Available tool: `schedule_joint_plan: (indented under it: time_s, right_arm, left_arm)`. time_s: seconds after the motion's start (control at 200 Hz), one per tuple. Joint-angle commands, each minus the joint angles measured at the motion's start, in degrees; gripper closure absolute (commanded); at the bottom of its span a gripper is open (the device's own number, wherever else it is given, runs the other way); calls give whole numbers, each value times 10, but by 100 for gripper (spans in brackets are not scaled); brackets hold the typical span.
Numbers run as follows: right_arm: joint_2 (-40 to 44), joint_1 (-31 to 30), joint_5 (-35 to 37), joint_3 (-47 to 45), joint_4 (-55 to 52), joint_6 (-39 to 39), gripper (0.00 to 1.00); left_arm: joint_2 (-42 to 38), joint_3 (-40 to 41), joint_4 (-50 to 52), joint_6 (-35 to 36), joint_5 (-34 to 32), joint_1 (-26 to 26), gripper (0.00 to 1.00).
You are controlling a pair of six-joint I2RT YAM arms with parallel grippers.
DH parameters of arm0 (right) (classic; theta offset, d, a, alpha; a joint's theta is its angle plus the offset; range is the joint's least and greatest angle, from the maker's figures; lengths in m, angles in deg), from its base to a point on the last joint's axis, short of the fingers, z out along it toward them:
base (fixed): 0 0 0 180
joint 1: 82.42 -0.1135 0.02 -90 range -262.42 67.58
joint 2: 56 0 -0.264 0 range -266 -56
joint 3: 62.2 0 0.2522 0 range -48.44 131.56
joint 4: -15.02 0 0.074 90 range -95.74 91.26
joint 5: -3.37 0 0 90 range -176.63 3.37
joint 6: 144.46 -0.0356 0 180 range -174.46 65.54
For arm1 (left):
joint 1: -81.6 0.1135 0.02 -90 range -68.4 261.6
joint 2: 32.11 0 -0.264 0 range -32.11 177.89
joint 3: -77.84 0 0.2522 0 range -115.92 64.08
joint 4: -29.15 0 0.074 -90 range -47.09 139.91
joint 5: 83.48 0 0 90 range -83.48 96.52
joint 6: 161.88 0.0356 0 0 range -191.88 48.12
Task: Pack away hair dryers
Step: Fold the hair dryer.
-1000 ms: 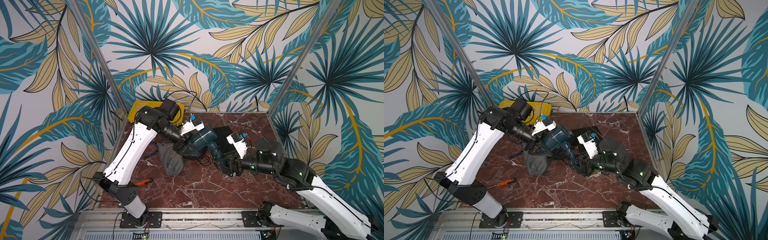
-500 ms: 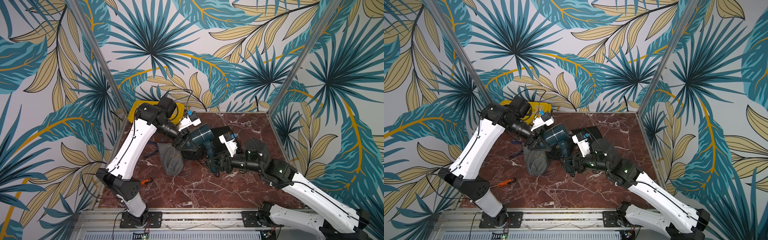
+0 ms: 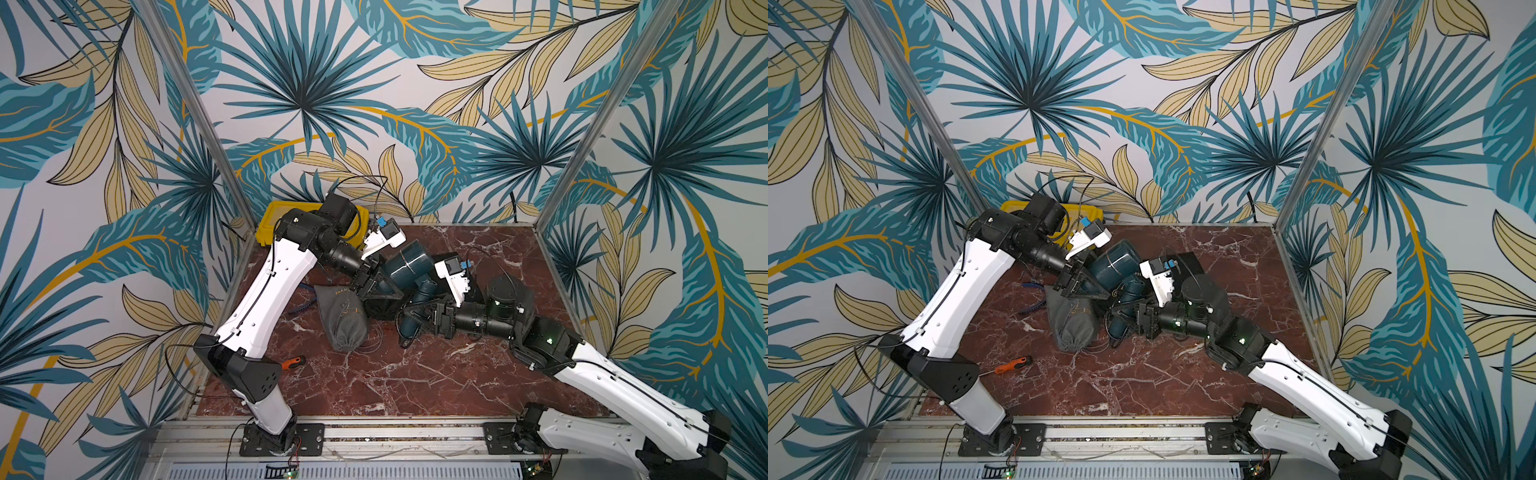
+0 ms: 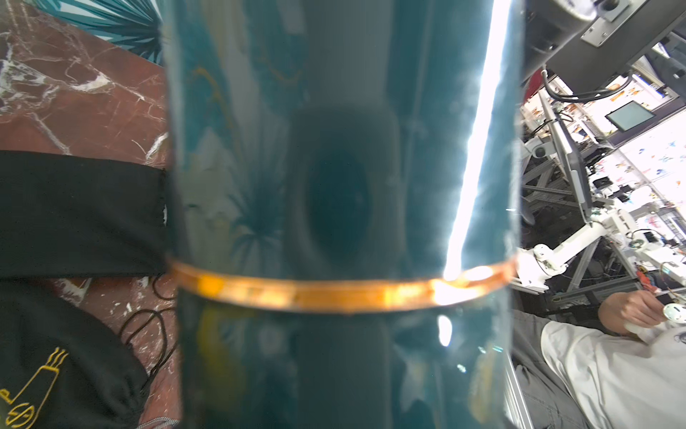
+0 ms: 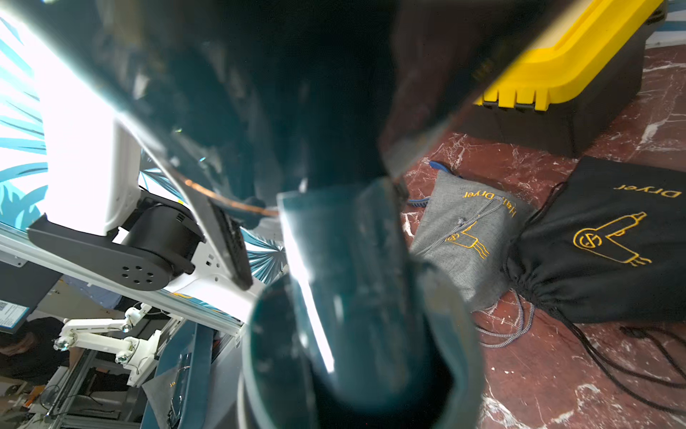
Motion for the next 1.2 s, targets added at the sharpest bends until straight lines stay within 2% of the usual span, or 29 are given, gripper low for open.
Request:
schedule_joint_plan:
  time_s: [0.0,0.175,0.421,0.596,0.691,0.786,0.826,0.906,1.006,1.106,1.197]
  right_arm:
    - [-11,-5,13,4,219,-13,100]
    - [14,-4,79,-41,290,-26,100]
    - [27,-5,149,-87,393,-41,100]
    - [-1,-5,147,-81,430,-55,100]
    - [-15,-5,149,-77,429,-58,100]
    - [-15,-6,152,-73,399,-49,100]
    - [-9,-5,155,-70,379,-45,94]
    - [13,-5,171,-65,327,-32,70]
    - [54,-5,198,-53,233,-7,48]
    - [98,-5,233,-45,139,16,32]
    - [121,-5,244,-26,60,29,28]
  left_arm:
    - [-5,35,-30,-11,74,-45,100]
    - [-19,93,-87,-58,85,-53,100]
    - [-44,177,-202,-161,78,-62,100]
    - [-63,241,-323,-282,73,-63,100]
    - [-70,253,-351,-313,74,-62,100]
    - [-75,251,-354,-314,74,-63,100]
    - [-79,251,-354,-312,68,-62,100]
    - [-85,252,-354,-308,65,-56,100]
    - [-87,245,-354,-306,64,-44,100]
    - [-89,232,-354,-309,75,-28,100]
    - [-91,216,-354,-311,75,-15,100]
